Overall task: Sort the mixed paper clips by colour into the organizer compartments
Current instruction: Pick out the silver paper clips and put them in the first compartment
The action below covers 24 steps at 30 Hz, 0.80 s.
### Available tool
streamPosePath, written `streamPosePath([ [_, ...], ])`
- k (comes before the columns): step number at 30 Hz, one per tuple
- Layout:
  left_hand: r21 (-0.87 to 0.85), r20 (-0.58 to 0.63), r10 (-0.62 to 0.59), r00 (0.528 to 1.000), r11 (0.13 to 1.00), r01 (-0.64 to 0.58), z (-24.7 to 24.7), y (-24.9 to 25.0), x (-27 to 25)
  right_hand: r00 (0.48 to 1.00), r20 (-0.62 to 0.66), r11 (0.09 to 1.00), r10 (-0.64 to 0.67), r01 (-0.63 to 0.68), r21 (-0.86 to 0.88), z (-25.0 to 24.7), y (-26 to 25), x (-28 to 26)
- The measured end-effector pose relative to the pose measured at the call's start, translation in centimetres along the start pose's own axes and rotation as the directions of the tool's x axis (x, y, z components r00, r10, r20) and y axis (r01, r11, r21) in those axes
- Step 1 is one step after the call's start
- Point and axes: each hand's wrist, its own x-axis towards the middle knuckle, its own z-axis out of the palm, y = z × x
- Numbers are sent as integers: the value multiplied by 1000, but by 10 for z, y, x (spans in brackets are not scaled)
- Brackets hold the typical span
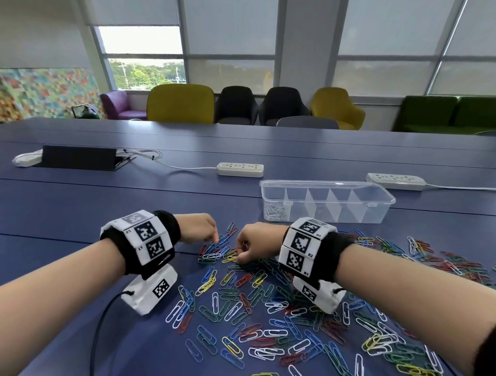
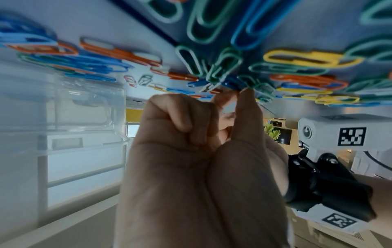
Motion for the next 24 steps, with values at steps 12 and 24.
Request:
streamPosePath([
  [12, 372, 10, 69, 998, 926, -68, 1, -1, -3, 999, -49, 986, 16, -7, 166, -12, 22, -32],
  [24, -963, 194, 139, 971, 217, 161, -3, 11, -7, 903, -419, 989, -94, 38, -140, -14, 28, -58],
])
